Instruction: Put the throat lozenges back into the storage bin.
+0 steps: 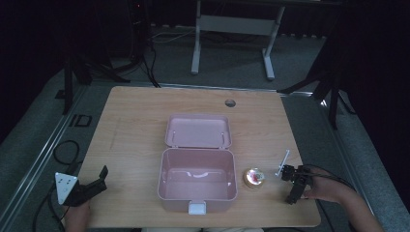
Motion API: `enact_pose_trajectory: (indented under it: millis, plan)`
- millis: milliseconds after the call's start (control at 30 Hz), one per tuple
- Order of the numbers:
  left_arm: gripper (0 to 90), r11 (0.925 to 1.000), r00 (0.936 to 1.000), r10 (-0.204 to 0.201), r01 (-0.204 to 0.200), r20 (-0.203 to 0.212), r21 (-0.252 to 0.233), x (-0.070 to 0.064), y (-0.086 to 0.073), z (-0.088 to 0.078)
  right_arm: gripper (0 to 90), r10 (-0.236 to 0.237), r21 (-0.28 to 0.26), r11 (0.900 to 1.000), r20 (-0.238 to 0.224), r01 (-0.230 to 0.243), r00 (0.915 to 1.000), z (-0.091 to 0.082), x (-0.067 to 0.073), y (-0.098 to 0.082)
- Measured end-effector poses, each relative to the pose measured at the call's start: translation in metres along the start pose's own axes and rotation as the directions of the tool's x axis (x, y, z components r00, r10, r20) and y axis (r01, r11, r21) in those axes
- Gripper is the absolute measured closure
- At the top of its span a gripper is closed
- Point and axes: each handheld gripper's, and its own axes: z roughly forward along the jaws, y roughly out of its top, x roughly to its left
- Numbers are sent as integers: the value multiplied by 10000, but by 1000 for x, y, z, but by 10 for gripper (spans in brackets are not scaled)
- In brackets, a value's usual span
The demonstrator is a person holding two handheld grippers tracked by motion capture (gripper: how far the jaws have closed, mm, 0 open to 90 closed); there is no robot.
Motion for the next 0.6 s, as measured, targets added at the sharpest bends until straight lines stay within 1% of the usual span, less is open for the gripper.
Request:
enact_pose_trajectory:
  millis: [33, 67, 200, 333, 367, 400, 533, 600]
  plan:
    - [3, 10000, 10000, -20, 20, 24, -1, 0, 0, 0, 112, -29, 23, 10000, -37, 29, 10000, -1, 0, 1]
    - [3, 10000, 10000, -18, 18, 24, 7, 0, 0, 0, 112, -88, 84, 9999, 23, 88, 10000, -1, 1, 2]
    - [3, 10000, 10000, -20, 20, 38, 0, 0, 0, 0, 124, -233, 16, 9997, 72, 232, 9997, -4, 0, 6]
    - [3, 10000, 10000, -16, 16, 57, 0, 0, 0, 0, 125, -282, -14, 9996, 92, 282, 9996, -7, -1, 15]
    - [3, 10000, 10000, -16, 16, 57, 0, 0, 0, 0, 125, -282, -14, 9996, 92, 282, 9996, -7, -1, 15]
    - [3, 10000, 10000, -27, 27, 74, -3, 0, 0, 0, 125, -357, 13, 9994, 91, 357, 9993, -8, 0, 20]
    - [3, 10000, 9999, -22, 22, 102, 7, 0, 0, 0, 131, -609, 52, 9981, 133, 609, 9981, -10, 1, 29]
    - [3, 10000, 9999, -22, 22, 103, 4, 0, 0, 0, 131, -643, 60, 9979, 153, 642, 9978, -10, 1, 32]
